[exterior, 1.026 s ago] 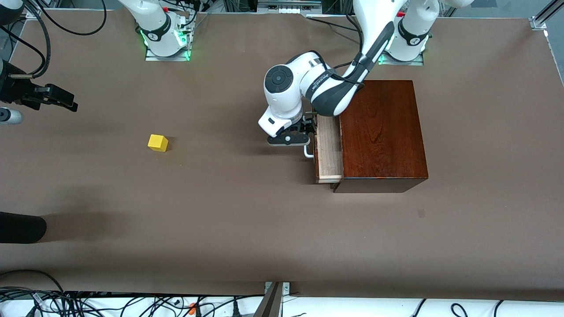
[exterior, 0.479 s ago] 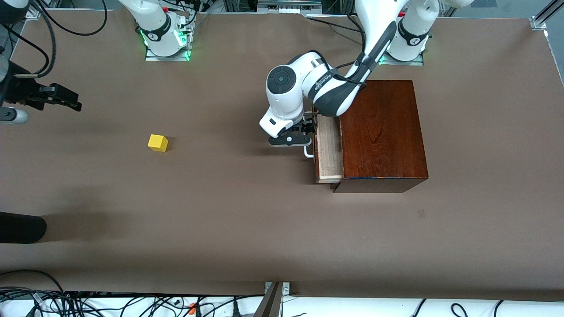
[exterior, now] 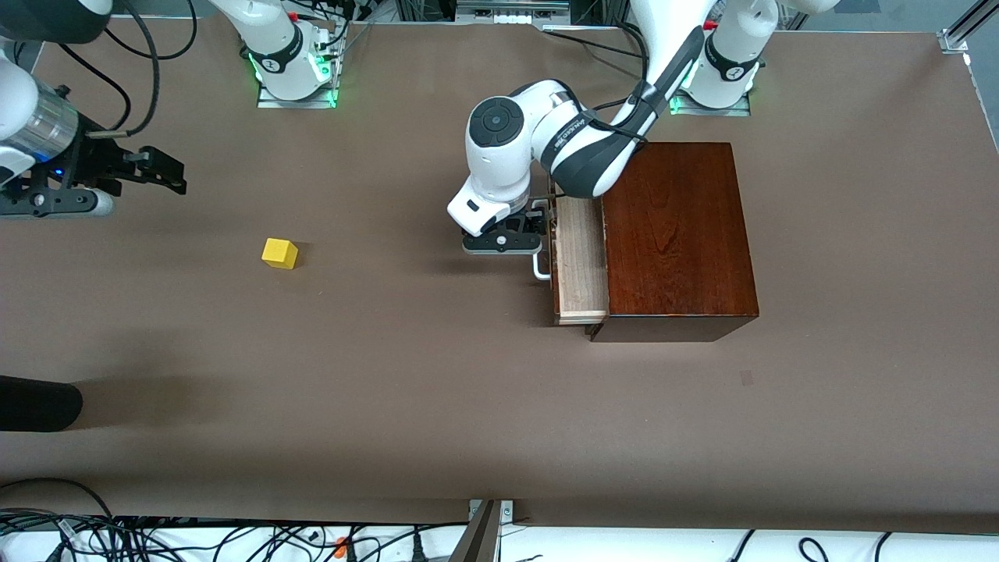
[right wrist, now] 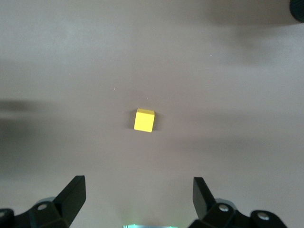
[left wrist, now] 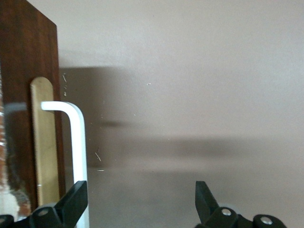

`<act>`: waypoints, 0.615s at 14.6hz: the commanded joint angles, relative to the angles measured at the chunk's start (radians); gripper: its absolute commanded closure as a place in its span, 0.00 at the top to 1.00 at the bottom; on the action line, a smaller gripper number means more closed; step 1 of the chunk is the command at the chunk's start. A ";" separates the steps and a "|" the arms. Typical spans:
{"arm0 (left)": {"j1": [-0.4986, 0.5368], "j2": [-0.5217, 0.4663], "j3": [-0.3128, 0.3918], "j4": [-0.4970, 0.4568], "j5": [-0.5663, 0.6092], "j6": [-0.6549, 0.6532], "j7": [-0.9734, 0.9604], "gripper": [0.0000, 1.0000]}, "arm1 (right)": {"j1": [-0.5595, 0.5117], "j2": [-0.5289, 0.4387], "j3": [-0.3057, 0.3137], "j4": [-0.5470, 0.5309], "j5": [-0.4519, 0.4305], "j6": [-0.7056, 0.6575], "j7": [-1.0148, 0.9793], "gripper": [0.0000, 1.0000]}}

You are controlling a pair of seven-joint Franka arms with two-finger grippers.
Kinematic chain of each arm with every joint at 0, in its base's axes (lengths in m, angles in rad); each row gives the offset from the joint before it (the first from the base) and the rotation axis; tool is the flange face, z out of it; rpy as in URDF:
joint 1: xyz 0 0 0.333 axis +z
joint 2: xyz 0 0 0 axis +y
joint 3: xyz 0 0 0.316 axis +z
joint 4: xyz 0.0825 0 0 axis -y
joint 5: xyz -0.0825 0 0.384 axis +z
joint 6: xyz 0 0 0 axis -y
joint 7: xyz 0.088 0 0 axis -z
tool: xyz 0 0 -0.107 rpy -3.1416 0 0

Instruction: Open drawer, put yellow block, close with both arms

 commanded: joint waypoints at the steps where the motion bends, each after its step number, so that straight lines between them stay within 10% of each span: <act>1: 0.040 -0.098 0.003 -0.001 -0.022 -0.125 0.034 1.00 | -0.008 -0.105 0.004 -0.236 0.041 0.183 0.043 1.00; 9: 0.266 -0.325 0.005 0.002 -0.022 -0.484 0.417 1.00 | -0.003 0.039 0.021 -0.486 0.075 0.670 0.146 1.00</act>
